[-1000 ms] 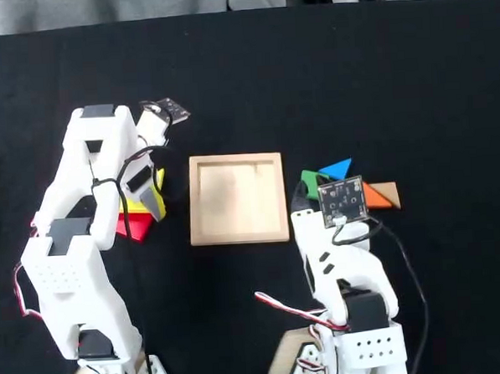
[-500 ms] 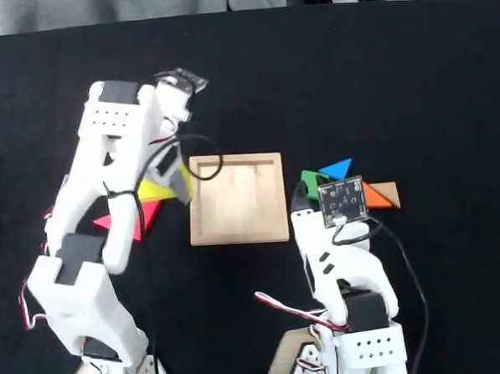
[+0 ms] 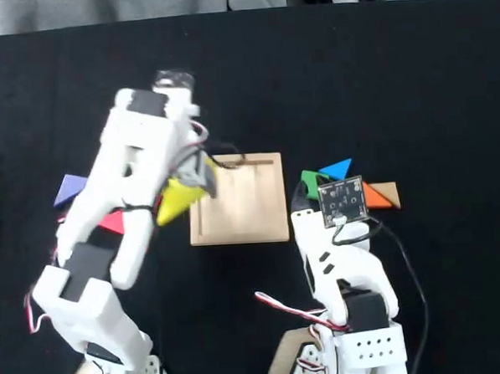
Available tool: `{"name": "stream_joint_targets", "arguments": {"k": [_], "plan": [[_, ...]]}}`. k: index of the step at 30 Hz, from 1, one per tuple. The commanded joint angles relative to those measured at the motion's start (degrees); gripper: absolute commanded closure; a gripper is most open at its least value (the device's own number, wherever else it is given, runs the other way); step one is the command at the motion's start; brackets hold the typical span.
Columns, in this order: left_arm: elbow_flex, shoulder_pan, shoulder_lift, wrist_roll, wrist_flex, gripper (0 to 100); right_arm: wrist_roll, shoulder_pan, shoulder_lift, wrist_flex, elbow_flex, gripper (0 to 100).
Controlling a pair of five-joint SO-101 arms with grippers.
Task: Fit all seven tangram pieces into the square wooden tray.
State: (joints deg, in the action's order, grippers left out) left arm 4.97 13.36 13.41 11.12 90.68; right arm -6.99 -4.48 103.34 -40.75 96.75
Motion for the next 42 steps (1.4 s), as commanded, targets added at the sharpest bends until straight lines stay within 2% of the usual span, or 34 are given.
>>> {"name": "stream_joint_targets", "arguments": {"k": [1, 7, 13, 21, 42], "plan": [[-4.53, 4.62, -3.34, 4.22, -7.21, 88, -0.18, 4.04, 5.14, 1.85, -0.22, 90.2], [-9.63, 5.05, -2.73, 9.49, -18.29, 88, -0.09, 5.89, 5.14, 2.55, -0.22, 90.2], [-11.82, 5.49, -2.55, 15.47, -21.63, 88, -0.09, 5.80, 5.14, 2.55, -0.22, 90.2], [-17.89, 5.49, -2.64, 16.44, -30.33, 88, -0.09, 5.80, 5.14, 2.55, -0.22, 90.2], [-18.33, 5.05, -2.64, 16.09, -30.68, 88, -0.09, 5.80, 5.14, 2.55, -0.22, 90.2]]}}
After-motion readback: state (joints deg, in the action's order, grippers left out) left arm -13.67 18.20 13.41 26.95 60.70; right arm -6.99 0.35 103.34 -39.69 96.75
